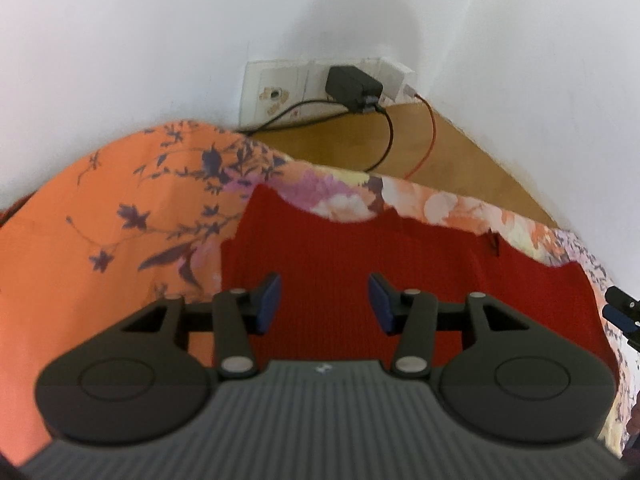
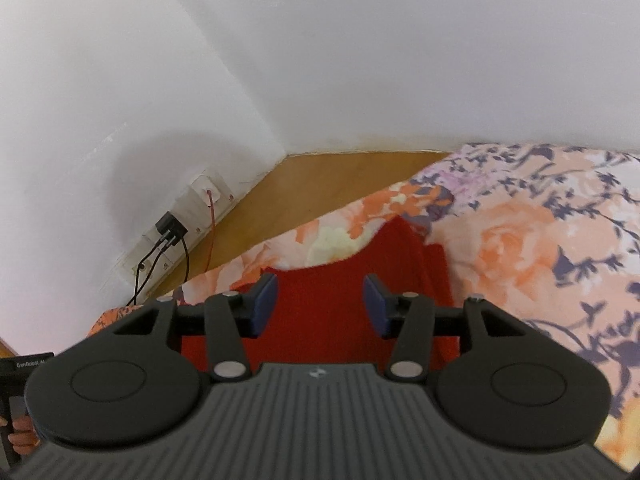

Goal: Fold small clothes

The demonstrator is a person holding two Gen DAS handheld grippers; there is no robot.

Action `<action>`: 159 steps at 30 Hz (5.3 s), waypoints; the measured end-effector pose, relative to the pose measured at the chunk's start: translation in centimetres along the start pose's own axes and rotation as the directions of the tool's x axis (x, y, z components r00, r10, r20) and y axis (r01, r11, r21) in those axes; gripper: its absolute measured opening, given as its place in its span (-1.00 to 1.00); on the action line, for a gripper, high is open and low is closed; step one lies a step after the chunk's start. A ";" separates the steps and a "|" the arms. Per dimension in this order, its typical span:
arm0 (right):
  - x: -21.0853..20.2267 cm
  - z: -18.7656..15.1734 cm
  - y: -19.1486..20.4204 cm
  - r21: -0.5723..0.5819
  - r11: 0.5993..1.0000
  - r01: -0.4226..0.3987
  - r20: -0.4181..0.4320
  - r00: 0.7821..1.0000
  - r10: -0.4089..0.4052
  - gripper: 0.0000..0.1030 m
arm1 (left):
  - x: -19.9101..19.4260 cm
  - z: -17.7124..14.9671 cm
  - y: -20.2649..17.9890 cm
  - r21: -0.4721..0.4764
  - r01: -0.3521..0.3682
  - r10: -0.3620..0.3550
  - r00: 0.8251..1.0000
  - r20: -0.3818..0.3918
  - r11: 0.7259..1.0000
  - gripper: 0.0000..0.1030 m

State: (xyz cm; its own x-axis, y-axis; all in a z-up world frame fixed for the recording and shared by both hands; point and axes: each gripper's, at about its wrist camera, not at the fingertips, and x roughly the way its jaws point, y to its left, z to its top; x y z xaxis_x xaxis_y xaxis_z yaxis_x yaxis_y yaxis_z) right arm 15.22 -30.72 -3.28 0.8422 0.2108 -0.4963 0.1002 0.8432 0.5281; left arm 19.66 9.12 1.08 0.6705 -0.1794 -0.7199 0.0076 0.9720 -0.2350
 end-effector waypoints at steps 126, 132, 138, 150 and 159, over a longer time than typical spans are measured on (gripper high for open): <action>6.7 -10.1 24.0 -0.318 0.929 -0.188 -0.248 0.963 0.110 -0.30 | -6.8 -5.2 9.7 0.010 -0.022 0.023 0.997 -0.080 1.000 -0.02; 6.3 -12.4 26.6 -0.389 0.902 -0.190 -0.225 0.968 0.107 0.12 | -7.0 -4.9 10.3 0.024 0.001 0.001 0.997 -0.078 1.000 -0.02; 3.6 -12.8 27.0 -0.358 0.908 -0.218 -0.212 0.966 0.148 0.17 | -7.3 -4.5 10.3 0.034 0.050 -0.047 0.996 -0.079 0.998 -0.02; -2.6 -9.7 21.8 -0.262 0.947 -0.184 -0.144 0.978 0.150 0.41 | -6.9 -2.2 7.0 0.021 0.154 -0.151 0.985 -0.085 0.988 -0.02; -2.2 -6.8 14.4 -0.101 0.987 -0.125 -0.120 0.986 0.112 0.56 | -5.6 0.0 3.2 0.000 0.179 -0.179 0.981 -0.080 0.984 0.28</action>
State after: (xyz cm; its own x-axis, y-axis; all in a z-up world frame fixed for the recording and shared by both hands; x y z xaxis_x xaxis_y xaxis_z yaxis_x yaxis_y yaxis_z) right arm 11.17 -15.65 0.73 0.7787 0.3616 -0.5127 -0.0597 0.8562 0.5131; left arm 15.92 13.18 4.34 0.5966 -0.3618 -0.7164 0.1274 0.9240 -0.3605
